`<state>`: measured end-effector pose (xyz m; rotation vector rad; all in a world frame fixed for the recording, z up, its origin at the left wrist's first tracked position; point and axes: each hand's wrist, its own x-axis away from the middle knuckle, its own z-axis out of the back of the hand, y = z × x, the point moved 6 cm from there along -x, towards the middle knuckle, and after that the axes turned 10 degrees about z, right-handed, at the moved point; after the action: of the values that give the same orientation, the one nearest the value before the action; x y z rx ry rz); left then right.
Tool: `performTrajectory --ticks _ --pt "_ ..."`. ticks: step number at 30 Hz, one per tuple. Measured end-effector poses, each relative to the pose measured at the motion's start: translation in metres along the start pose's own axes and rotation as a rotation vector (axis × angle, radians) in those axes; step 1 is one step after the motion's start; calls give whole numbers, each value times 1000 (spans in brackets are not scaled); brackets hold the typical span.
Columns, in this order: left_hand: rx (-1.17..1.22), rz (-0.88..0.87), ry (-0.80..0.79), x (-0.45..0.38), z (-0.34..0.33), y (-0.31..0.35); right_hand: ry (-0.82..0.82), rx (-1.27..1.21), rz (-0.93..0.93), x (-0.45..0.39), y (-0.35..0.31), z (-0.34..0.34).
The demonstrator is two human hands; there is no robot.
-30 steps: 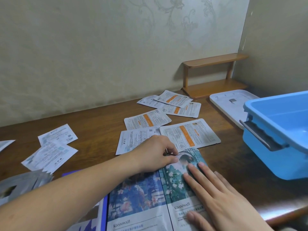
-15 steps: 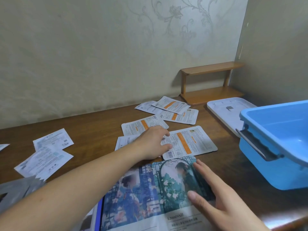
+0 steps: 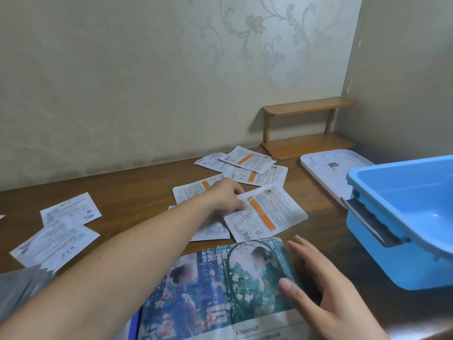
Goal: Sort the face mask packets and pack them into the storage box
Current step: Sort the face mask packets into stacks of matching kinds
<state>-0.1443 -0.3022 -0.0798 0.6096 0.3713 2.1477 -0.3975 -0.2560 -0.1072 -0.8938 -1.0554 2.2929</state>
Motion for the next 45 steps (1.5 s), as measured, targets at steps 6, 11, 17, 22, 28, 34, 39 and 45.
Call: performTrajectory --ticks 6,11,17,22,28,34,39,45 --pt "460 76 94 13 25 -26 56 0 14 -37 -24 13" --pt "782 65 146 50 58 -50 121 -335 -154 -92 -24 -3" --pt "1059 8 216 102 91 -94 -68 -892 -338 -155 -56 -74" --pt "474 6 576 174 121 -149 -282 -888 -317 -166 -96 -148" --pt "-815 -411 859 244 104 -180 -554 -979 -279 -162 -154 -209" --pt "-950 -294 1090 259 115 -219 -644 -1027 -262 -154 -189 -249" --pt "-435 -265 1269 293 140 -250 -574 -1264 -205 -165 -216 -261" --pt "1385 -126 857 335 137 -310 -696 -971 261 -179 -281 -293"
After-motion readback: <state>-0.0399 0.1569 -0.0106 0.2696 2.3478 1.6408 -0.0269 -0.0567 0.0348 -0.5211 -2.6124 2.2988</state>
